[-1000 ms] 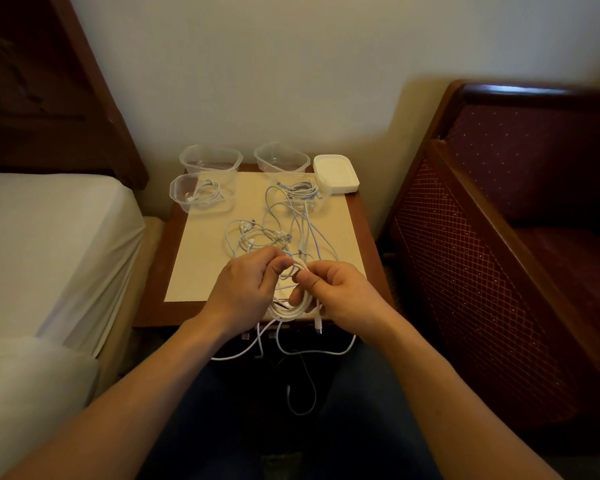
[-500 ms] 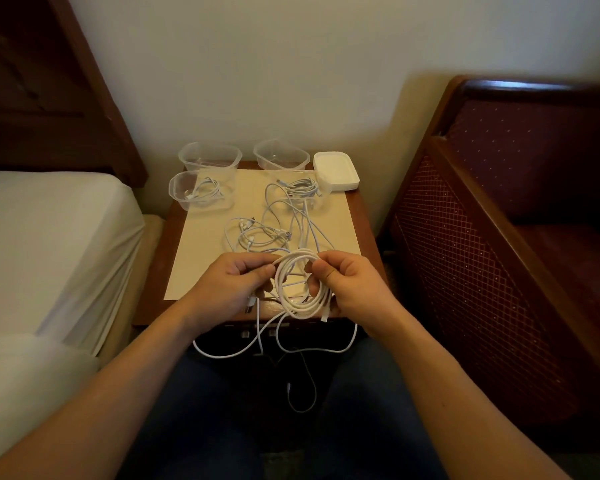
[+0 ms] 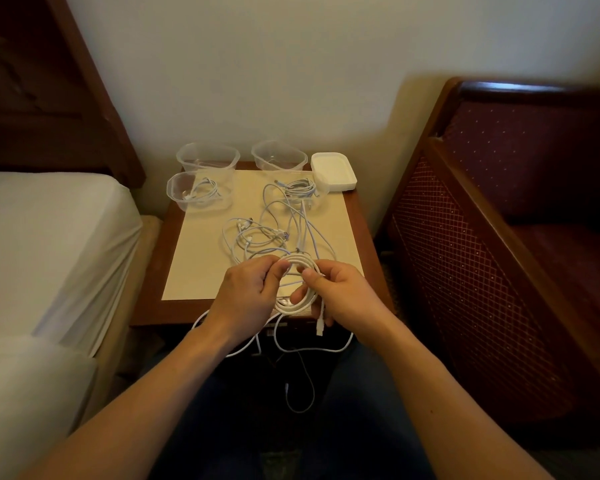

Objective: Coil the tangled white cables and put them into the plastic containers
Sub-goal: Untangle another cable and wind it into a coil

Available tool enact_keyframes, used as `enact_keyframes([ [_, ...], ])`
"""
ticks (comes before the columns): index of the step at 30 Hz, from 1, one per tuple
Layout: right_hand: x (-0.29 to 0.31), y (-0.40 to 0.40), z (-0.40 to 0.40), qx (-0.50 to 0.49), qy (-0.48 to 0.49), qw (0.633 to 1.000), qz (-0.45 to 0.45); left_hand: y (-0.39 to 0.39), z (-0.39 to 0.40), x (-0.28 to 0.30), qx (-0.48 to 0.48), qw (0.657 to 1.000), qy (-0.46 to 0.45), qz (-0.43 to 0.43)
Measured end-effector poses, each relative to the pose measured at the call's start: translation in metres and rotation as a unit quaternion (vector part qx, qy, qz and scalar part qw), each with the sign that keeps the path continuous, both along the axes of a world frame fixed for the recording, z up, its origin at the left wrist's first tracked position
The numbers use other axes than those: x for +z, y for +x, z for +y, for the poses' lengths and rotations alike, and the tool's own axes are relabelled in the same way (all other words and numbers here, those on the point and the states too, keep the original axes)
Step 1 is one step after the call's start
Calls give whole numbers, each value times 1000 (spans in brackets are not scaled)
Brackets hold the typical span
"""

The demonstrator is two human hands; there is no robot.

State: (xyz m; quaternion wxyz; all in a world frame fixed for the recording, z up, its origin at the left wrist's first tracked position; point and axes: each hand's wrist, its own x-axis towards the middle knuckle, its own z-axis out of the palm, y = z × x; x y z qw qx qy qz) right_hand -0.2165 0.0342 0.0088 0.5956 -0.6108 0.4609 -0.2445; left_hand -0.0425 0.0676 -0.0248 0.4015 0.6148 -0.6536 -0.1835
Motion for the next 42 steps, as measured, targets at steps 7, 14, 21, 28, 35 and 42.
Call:
enact_keyframes([
  [7, 2, -5, -2, 11, -15, 1000, 3, 5, -2, 0, -19, 996, -10, -82],
  [14, 2, 0, 0, 15, -44, 999, -25, 7, -1, -3, -8, 997, -35, -72],
  [21, 4, -3, 0, 13, -57, 997, 50, 5, 2, -7, -21, 999, -24, -43],
  [28, -3, -1, 4, -5, -135, 982, 133, 3, 2, 1, -42, 996, -36, -70],
  [35, 0, 1, 5, -42, -183, 970, 156, 10, -2, 5, -73, 994, -12, -80],
  [42, -6, 0, 5, -41, -174, 967, 181, 10, 5, 4, -83, 993, 68, 48],
])
